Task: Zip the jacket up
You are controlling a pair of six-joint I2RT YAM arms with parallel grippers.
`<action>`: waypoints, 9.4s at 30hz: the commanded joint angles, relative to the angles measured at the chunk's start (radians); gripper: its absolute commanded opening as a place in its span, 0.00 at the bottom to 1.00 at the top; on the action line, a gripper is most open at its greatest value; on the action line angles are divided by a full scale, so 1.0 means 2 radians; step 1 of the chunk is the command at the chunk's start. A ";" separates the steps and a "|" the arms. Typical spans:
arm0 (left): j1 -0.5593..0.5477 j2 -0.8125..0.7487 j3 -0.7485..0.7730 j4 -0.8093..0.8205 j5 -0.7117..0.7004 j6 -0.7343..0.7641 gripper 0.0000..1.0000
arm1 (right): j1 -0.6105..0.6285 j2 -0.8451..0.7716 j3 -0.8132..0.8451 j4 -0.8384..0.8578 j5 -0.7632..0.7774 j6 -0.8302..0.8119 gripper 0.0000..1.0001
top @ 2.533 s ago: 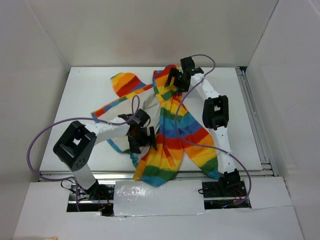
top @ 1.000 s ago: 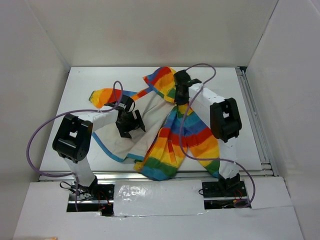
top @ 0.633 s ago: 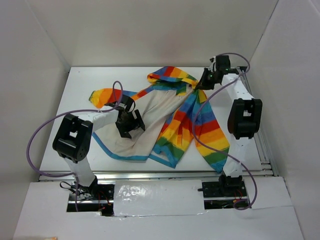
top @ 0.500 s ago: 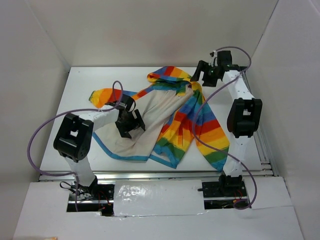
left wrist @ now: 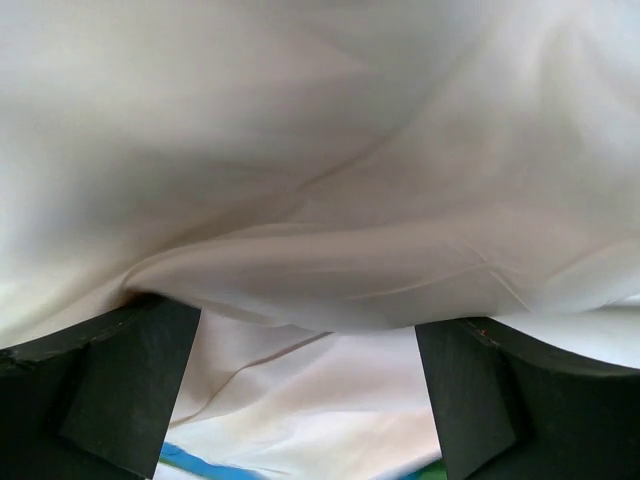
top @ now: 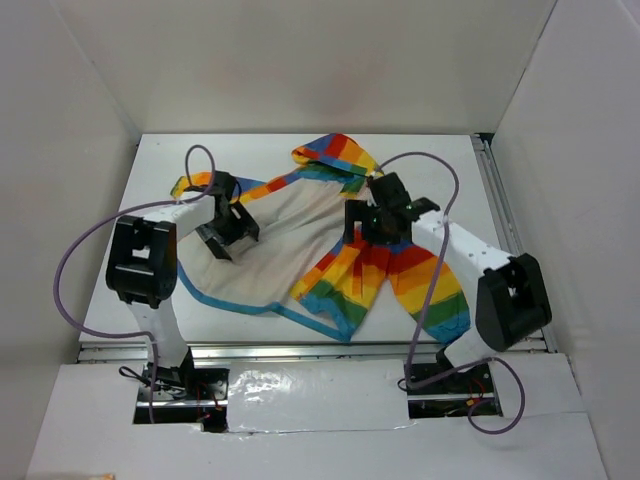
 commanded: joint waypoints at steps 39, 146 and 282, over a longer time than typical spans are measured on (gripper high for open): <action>0.247 -0.176 -0.168 0.018 0.086 -0.008 0.99 | -0.149 0.143 0.079 -0.021 0.008 0.089 1.00; -0.369 0.054 0.076 -0.018 0.014 0.007 0.00 | -0.075 -0.336 -0.272 0.088 -0.065 0.075 1.00; -0.344 -0.154 -0.151 0.161 0.022 0.017 0.00 | 0.071 -0.107 -0.132 0.029 0.136 0.132 0.98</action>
